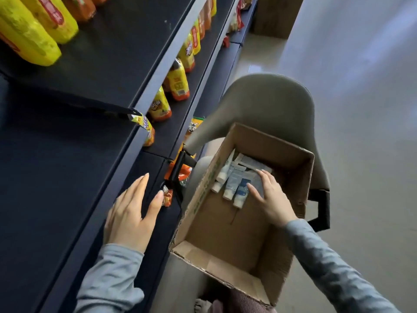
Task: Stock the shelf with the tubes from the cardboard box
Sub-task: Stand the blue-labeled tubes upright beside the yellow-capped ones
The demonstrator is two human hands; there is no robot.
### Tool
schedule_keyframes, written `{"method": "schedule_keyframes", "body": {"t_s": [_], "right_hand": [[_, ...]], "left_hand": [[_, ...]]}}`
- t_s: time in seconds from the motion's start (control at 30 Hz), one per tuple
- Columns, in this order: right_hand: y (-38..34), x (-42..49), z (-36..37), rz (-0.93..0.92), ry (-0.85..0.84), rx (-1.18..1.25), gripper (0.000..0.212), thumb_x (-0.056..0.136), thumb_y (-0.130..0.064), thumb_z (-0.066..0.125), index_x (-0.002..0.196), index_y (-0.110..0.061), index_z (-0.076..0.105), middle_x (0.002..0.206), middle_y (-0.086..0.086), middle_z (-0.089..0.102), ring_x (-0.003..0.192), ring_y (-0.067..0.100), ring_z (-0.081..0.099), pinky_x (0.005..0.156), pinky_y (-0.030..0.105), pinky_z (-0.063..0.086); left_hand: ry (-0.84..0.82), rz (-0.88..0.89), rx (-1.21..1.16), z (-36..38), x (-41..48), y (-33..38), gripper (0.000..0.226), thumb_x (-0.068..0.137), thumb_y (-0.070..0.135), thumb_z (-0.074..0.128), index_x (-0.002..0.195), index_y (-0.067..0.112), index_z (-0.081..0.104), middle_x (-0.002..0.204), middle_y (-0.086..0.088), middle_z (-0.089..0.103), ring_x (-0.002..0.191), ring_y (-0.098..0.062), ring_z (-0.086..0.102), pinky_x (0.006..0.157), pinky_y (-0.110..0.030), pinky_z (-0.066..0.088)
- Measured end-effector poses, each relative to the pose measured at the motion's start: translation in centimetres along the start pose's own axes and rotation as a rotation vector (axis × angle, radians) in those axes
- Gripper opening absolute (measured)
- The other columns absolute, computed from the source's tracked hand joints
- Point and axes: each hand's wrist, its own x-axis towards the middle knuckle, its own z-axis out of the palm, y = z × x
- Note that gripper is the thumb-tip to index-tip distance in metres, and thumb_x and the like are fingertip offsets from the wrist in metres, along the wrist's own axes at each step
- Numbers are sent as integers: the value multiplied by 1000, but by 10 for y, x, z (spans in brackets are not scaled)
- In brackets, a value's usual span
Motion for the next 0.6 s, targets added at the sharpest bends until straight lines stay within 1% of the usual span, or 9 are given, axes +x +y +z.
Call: {"method": "schedule_keyframes", "body": {"t_s": [0.13, 0.2, 0.3, 0.37, 0.43, 0.5, 0.6], "right_hand": [[32, 32, 51, 165, -141, -44, 61, 97, -41, 43, 147, -11, 26, 153, 10, 25, 138, 28, 31, 110, 41, 32], [49, 47, 73, 241, -204, -80, 63, 97, -41, 44, 148, -11, 22, 154, 12, 23, 139, 31, 29, 110, 45, 31], [72, 68, 96, 319, -278, -110, 68, 96, -34, 48, 150, -15, 12, 156, 14, 15, 141, 34, 23, 112, 48, 27], [87, 84, 104, 359, -282, -127, 68, 95, -32, 48, 150, -16, 11, 156, 13, 13, 141, 35, 22, 111, 48, 27], [100, 100, 109, 406, -271, -140, 65, 96, -35, 45, 149, -16, 12, 154, 13, 17, 139, 35, 25, 109, 48, 30], [110, 114, 113, 440, -279, -158, 65, 96, -37, 43, 149, -17, 10, 152, 13, 20, 136, 37, 28, 107, 48, 31], [121, 128, 117, 463, -305, -189, 67, 95, -29, 45, 150, -18, 8, 152, 14, 21, 134, 38, 31, 106, 48, 32]], "left_hand": [[-84, 2, -2, 39, 23, -6, 68, 80, 54, 33, 139, 22, 39, 145, 2, 41, 133, -18, 36, 108, -34, 25], [-116, 4, 17, 58, 31, -9, 66, 86, 61, 35, 139, 23, 40, 145, 3, 41, 133, -18, 36, 107, -34, 25], [-164, -1, 34, 81, 38, -15, 67, 84, 64, 32, 140, 26, 39, 146, 7, 39, 134, -15, 34, 107, -34, 24], [-197, 2, 39, 93, 41, -18, 73, 76, 61, 29, 140, 28, 37, 147, 10, 36, 135, -12, 32, 107, -30, 22], [-218, 8, 34, 103, 44, -21, 76, 73, 62, 26, 141, 28, 35, 147, 10, 35, 135, -10, 31, 106, -26, 21], [-226, 11, 23, 111, 46, -23, 73, 74, 58, 30, 140, 28, 36, 147, 10, 35, 135, -10, 31, 106, -26, 21], [-229, 7, 5, 120, 51, -24, 71, 73, 55, 32, 140, 30, 36, 147, 12, 35, 135, -9, 30, 105, -28, 22]]}}
